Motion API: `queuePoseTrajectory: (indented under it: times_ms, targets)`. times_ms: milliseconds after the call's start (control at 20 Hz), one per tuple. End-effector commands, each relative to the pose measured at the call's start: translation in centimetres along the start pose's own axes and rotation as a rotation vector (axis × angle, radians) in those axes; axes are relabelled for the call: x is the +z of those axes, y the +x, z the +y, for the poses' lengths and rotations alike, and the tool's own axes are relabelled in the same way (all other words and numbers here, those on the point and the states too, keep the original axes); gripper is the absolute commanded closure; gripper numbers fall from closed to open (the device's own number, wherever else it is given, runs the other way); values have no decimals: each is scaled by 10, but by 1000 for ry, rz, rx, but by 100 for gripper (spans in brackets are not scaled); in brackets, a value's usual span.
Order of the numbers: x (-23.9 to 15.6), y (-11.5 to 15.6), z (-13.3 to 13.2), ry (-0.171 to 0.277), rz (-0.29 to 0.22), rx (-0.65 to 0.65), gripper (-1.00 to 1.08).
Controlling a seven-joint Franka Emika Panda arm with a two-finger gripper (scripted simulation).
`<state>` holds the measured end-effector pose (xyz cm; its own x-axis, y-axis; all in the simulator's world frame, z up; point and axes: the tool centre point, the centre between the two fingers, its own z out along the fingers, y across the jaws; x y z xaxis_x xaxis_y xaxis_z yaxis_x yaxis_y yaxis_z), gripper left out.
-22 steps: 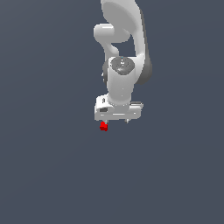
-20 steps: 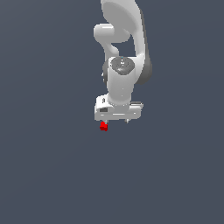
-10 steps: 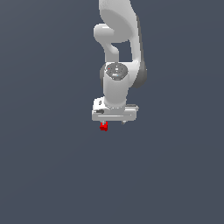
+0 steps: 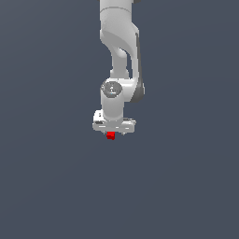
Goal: Pick up the red cube and move it to a goal position.
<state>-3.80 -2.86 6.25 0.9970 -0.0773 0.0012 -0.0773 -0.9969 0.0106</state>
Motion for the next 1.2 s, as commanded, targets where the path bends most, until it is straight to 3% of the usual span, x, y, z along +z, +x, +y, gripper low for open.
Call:
queuePoseTrajectory:
  times_ms: [0, 550, 600, 1150]
  targets:
    - [16, -6, 8, 3, 0, 25, -92]
    - [43, -16, 20, 10, -1, 65, -92]
    - [43, -16, 20, 10, -1, 65, 108]
    - [42, -16, 19, 10, -1, 65, 108]
